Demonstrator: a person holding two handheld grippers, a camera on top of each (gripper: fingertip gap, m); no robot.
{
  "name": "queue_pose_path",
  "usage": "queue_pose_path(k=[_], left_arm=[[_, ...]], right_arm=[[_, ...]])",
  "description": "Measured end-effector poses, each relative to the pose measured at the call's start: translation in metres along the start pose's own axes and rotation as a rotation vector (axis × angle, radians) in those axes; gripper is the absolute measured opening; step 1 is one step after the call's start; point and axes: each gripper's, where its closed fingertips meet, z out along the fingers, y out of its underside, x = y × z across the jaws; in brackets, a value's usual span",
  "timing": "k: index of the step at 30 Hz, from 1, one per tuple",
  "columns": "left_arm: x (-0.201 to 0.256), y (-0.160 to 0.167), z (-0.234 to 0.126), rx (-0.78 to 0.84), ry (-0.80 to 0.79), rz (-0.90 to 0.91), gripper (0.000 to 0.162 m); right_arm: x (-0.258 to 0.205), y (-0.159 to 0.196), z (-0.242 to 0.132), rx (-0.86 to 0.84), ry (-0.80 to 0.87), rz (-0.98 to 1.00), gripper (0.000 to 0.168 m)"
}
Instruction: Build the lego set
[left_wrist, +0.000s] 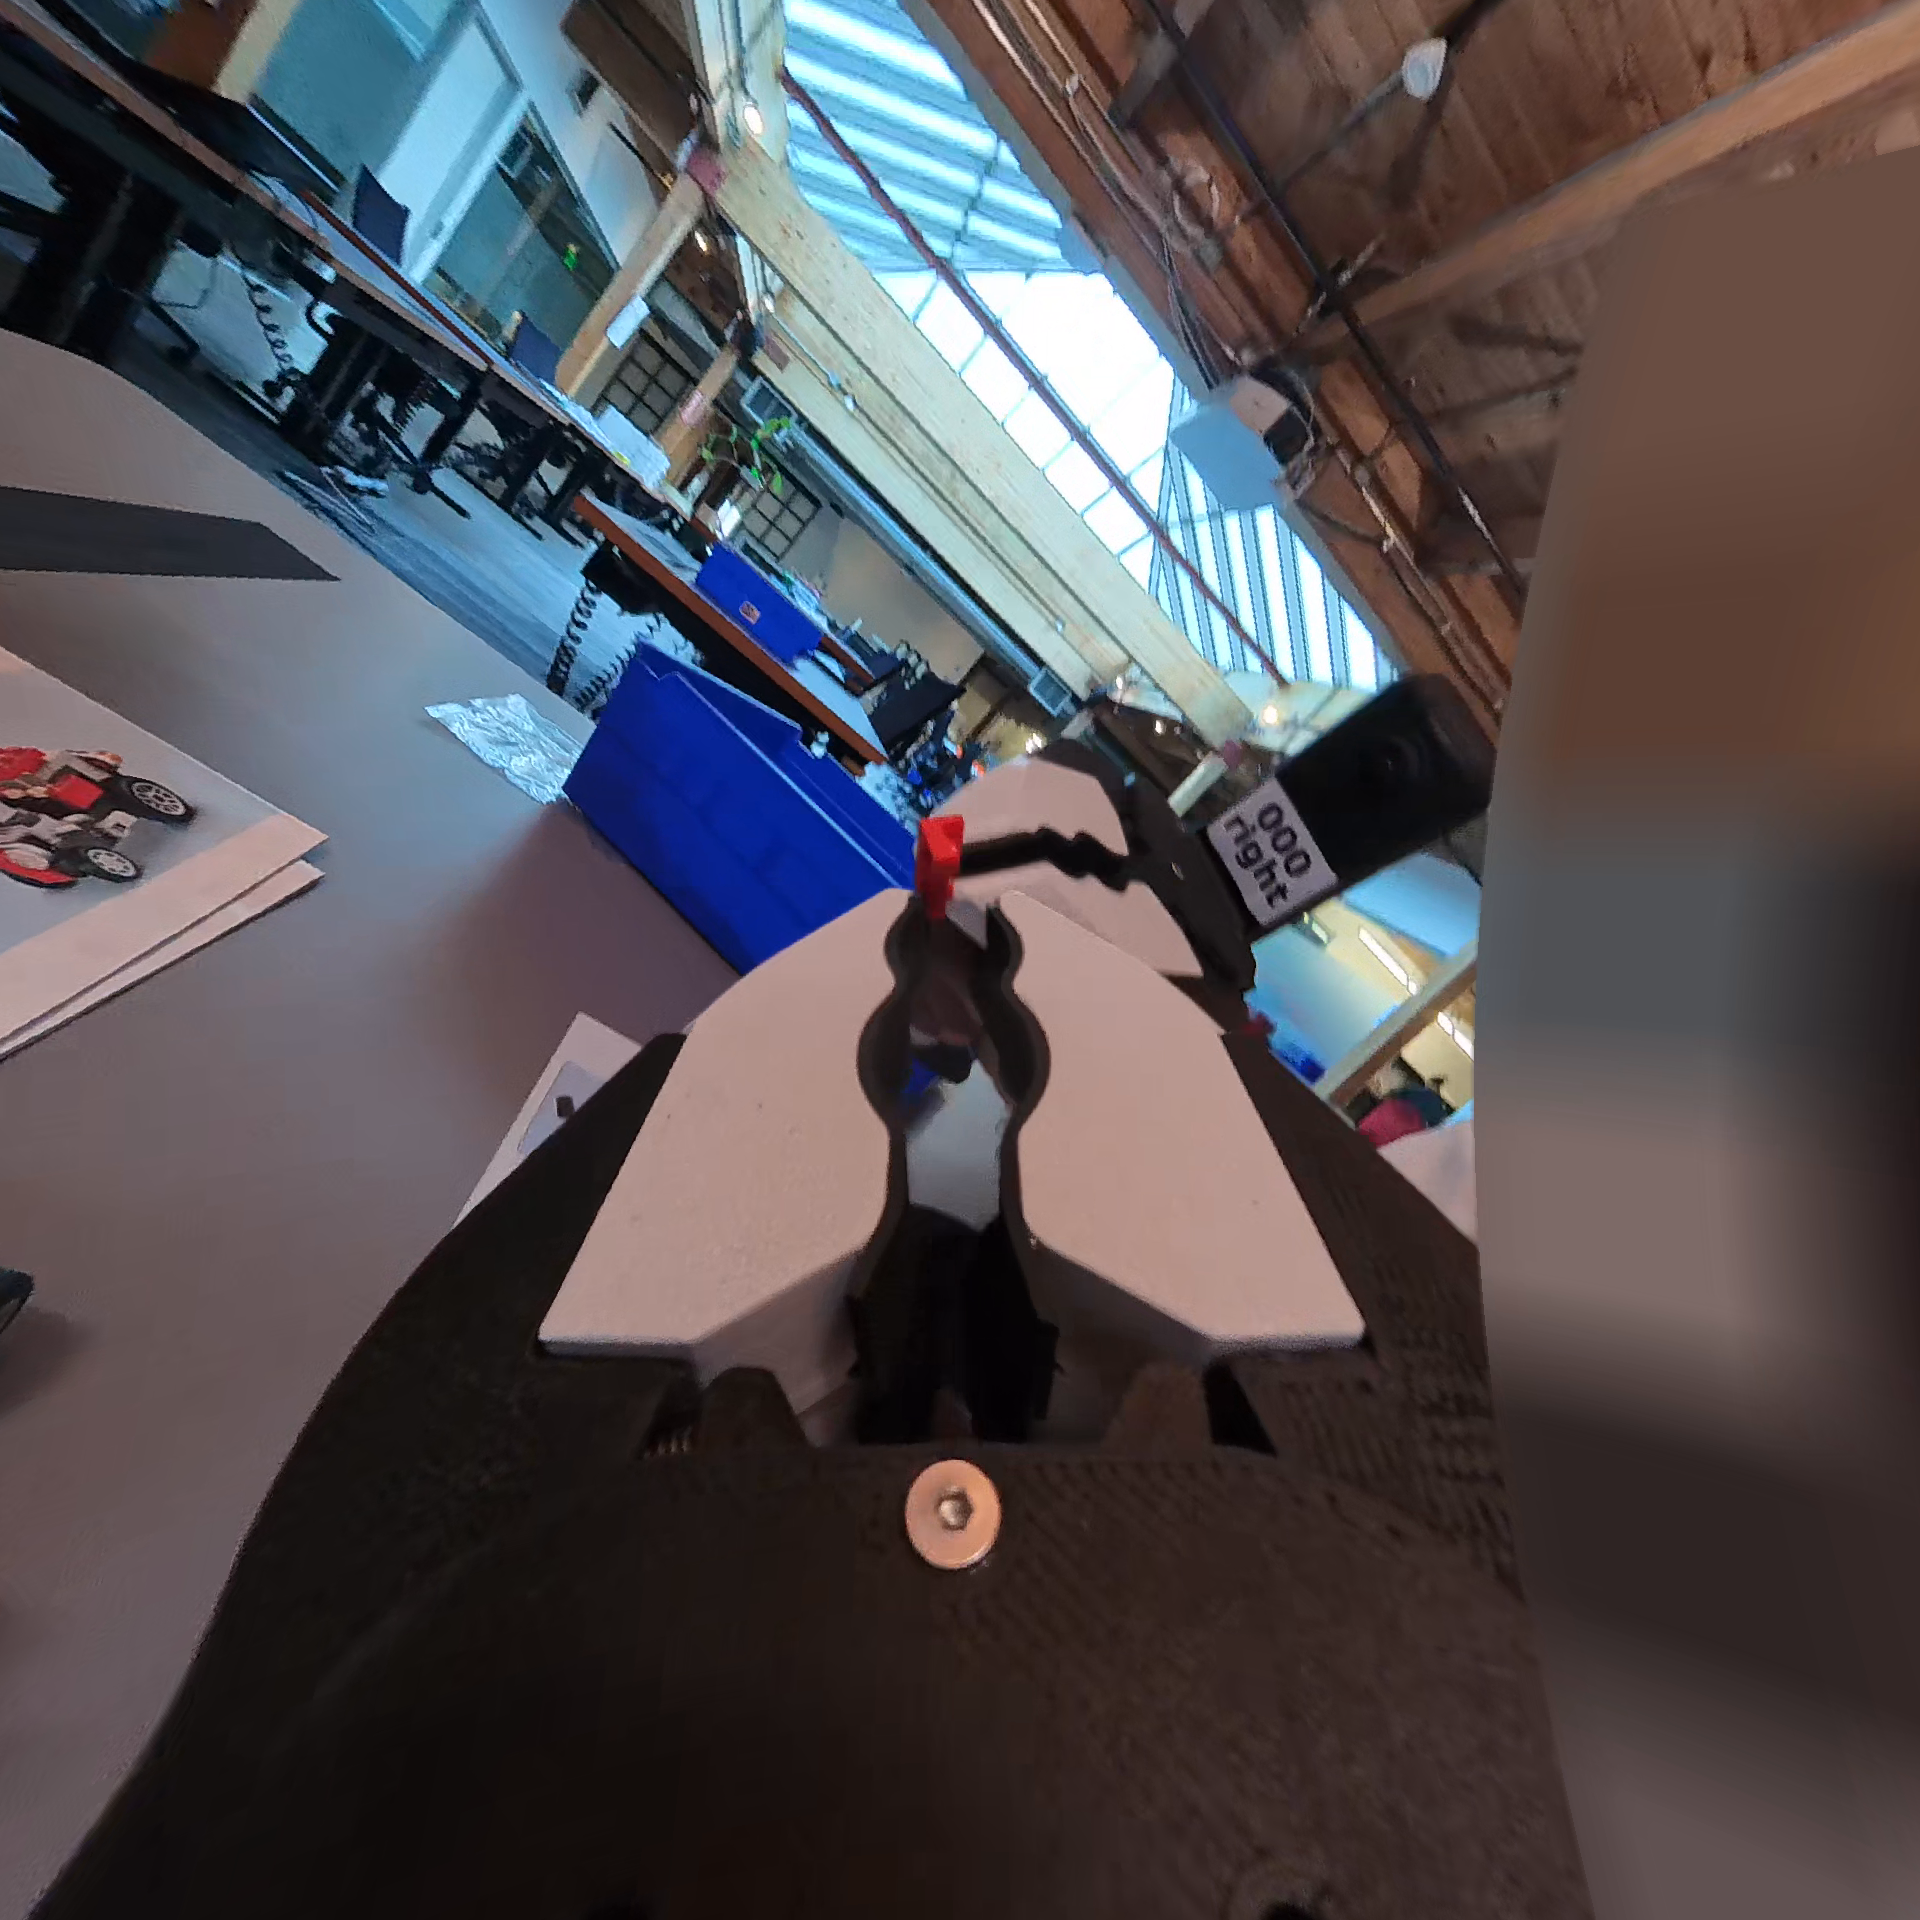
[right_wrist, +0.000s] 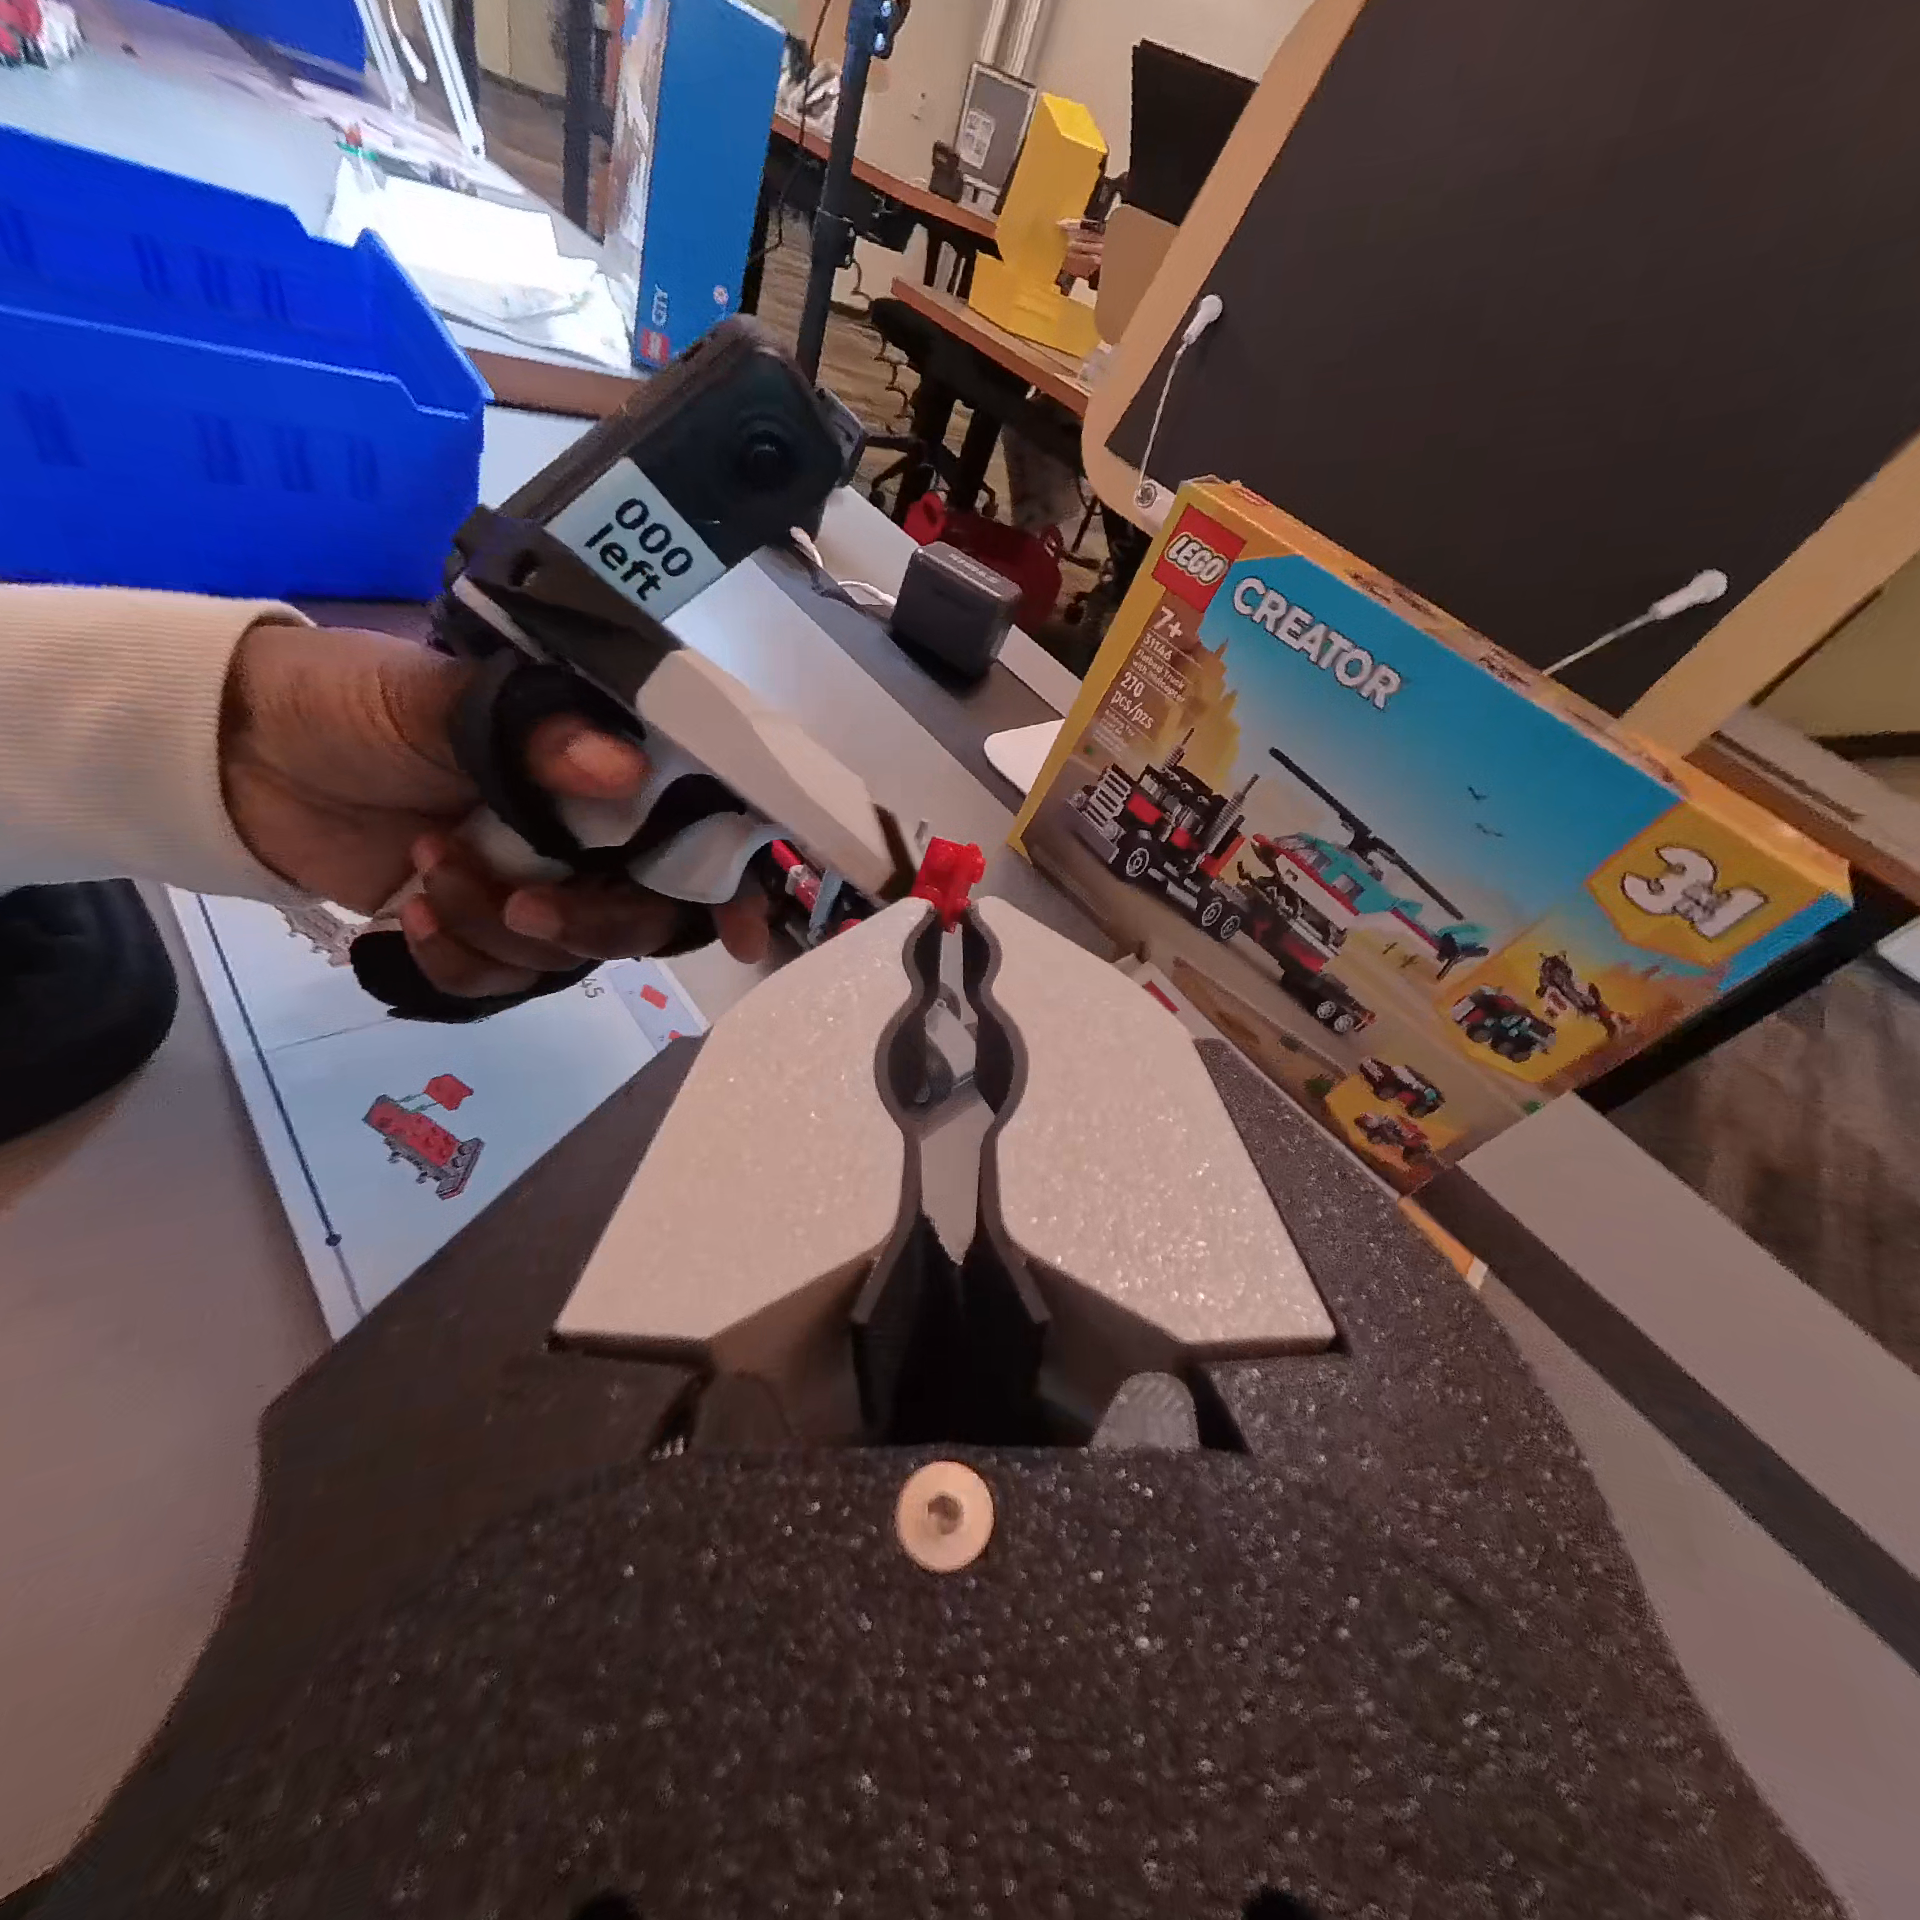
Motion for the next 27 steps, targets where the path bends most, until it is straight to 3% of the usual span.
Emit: queue_pose_path(k=[3, 8, 11, 15, 27], left_arm=[[-0.004, 0.021, -0.003, -0.186, -0.016, 0.094, 0.03], [-0.054, 0.093, -0.043, -0.841, -0.306, 0.433, 0.03], [-0.053, 0.122, -0.041, -0.995, -0.291, 0.452, 0.03], [-0.053, 0.143, -0.04, -1.1, -0.298, 0.454, 0.03], [-0.043, 0.156, 0.004, -0.985, -0.249, 0.426, 0.03]], right_arm=[[0.007, 0.013, -0.017, -0.023, -0.019, 0.112, 0.004], [-0.02, 0.085, -0.043, -0.296, -0.194, 0.328, 0.004], [-0.041, 0.12, -0.049, -0.456, -0.257, 0.356, 0.004], [-0.047, 0.142, -0.045, -0.553, -0.26, 0.347, 0.004], [-0.03, 0.146, -0.02, -0.549, -0.301, 0.276, 0.004]])
